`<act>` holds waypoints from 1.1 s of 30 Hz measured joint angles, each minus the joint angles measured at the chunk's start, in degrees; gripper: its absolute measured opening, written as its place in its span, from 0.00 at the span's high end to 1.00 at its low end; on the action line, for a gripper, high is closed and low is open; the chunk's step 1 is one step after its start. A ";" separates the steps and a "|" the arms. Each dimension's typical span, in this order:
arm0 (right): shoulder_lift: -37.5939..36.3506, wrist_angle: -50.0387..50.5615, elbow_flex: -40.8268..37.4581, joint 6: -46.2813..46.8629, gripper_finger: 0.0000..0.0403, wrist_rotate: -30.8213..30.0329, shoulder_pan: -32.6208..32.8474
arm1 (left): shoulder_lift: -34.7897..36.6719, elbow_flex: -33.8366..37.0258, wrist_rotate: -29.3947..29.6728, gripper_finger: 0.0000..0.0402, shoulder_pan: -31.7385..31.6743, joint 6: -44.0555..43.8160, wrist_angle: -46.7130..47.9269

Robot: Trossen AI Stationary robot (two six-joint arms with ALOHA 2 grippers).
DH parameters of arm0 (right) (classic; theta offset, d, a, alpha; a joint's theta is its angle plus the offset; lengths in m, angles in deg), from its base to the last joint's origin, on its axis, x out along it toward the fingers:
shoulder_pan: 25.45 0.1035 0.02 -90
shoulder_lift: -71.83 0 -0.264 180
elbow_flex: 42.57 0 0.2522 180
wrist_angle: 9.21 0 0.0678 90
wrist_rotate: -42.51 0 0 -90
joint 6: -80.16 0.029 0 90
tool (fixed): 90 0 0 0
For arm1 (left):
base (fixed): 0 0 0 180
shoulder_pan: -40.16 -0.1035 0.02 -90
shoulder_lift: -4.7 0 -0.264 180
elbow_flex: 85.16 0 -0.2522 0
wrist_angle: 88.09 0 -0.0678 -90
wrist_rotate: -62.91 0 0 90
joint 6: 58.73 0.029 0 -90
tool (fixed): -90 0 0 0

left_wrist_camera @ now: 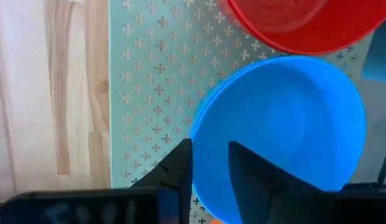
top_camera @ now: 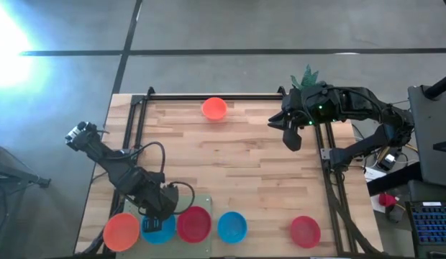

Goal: Pick & Place Mini bowls
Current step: Stack the top blue bowl on the blue bowl on the shelf, then stack the blue bowl on the blue bowls on the shelf

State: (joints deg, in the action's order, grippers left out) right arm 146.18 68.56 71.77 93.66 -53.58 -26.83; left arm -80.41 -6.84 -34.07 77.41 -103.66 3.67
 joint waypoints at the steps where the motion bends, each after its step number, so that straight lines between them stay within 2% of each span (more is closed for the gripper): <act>1: 0.02 0.00 0.00 0.00 0.83 0.00 0.00 | 0.05 0.00 0.00 0.77 0.00 -0.13 0.00; 16: 0.08 -0.03 0.00 -0.02 0.83 0.00 0.00 | 2.57 0.00 1.48 0.77 -0.11 -4.23 0.03; 24: 0.08 1.54 0.00 3.58 0.83 0.50 0.00 | 8.52 0.00 16.30 0.77 -0.13 -12.82 0.04; 30: 0.69 8.99 0.00 8.81 0.83 3.75 0.10 | 10.91 -0.01 31.54 0.77 -0.15 -11.59 0.04; 33: 1.98 11.08 -0.33 9.88 0.83 4.43 0.57 | 11.49 -0.02 37.11 0.77 -0.17 -9.68 0.04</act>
State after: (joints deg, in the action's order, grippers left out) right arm 148.16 79.64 71.44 103.54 -49.15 -26.27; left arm -68.92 -6.86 3.04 77.24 -113.34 3.71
